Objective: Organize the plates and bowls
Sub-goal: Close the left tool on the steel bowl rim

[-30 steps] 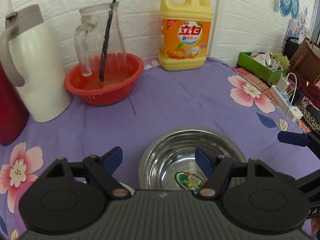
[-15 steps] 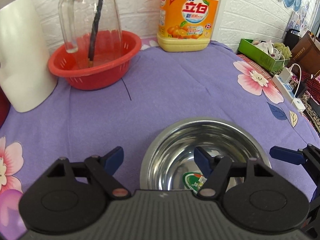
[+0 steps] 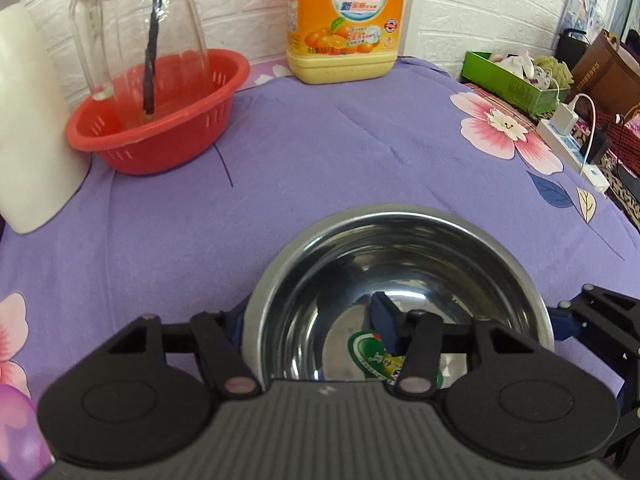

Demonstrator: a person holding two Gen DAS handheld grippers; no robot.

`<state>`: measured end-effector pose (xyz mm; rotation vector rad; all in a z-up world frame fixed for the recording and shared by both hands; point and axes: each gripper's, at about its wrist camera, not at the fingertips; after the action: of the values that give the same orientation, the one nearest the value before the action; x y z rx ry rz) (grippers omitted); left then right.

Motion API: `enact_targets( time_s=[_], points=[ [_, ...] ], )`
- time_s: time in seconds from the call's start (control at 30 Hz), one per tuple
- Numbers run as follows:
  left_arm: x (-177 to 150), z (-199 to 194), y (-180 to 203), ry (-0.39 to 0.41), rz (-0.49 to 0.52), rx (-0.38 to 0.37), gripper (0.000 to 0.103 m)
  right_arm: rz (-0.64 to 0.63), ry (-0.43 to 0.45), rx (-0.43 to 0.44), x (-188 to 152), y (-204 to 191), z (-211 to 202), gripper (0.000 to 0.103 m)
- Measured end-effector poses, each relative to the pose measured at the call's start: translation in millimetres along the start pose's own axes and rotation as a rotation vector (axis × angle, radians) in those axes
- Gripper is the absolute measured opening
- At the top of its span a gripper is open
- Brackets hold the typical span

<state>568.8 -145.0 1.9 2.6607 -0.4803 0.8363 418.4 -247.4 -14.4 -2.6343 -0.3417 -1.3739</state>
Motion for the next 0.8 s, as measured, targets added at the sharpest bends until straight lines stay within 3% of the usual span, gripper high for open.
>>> enact_targets(
  time_s=[0.43,0.8],
  points=[
    [-5,-34,10,0.049,-0.021,0.009,0.044,-0.054,0.016,-0.025,11,-17,-18,0.103],
    [-59,-113,28,0.084,-0.063,0.031,0.044,-0.095,0.041,0.01,2,-56,-82,0.103]
  ],
)
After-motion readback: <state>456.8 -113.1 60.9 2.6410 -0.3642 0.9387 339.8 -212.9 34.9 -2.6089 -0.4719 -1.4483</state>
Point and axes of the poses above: each gripper's, at about its wrist camera, not at the fingertips, and z roughly the way its jaws point, y to its right, x to its top, and after that the axes turned 15 degrees about -z, right-handed
